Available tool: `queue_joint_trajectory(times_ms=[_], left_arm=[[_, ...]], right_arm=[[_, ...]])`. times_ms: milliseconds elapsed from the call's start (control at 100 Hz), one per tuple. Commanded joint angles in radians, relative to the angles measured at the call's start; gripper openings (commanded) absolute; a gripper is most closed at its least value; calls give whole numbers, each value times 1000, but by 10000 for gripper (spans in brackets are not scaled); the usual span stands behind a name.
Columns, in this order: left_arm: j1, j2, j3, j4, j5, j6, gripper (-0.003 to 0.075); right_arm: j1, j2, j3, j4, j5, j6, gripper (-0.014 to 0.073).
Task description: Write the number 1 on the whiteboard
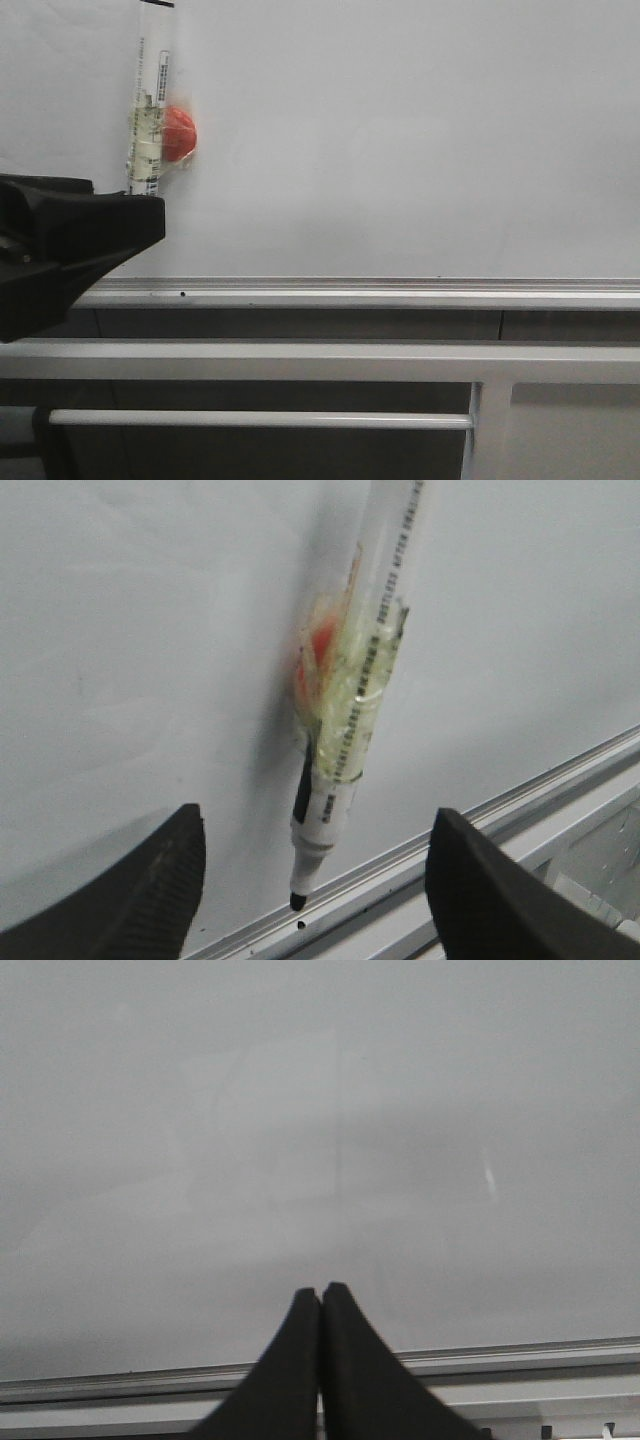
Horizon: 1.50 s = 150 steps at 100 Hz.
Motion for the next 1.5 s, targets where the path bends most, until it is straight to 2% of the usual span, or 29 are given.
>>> queue_joint_trajectory(times_ms=[0, 380, 460, 530, 620, 870, 1170, 1490], left_arm=[[-9, -3, -33, 2, -234, 8, 442], [-9, 19, -75, -4, -236, 8, 441], [-9, 19, -75, -21, -232, 8, 421], [-9, 19, -75, -38, -230, 8, 300], [-9, 19, -73, -42, -230, 8, -25], [-9, 19, -67, -40, -245, 10, -20], [-9, 17, 21, -2, -245, 10, -20], [-9, 17, 64, 242, -245, 36, -20]], right_arm=[[-1, 26, -36, 13, -70, -10, -63], [-1, 26, -36, 13, -70, -10, -64], [-1, 26, -36, 13, -70, -10, -64], [-1, 26, -36, 13, -70, -10, -64], [-1, 26, -36, 13, -70, -10, -63], [-1, 26, -36, 13, -70, -10, -64], [-1, 26, -36, 13, -70, -10, -63], [-1, 26, -36, 16, -84, -10, -64]])
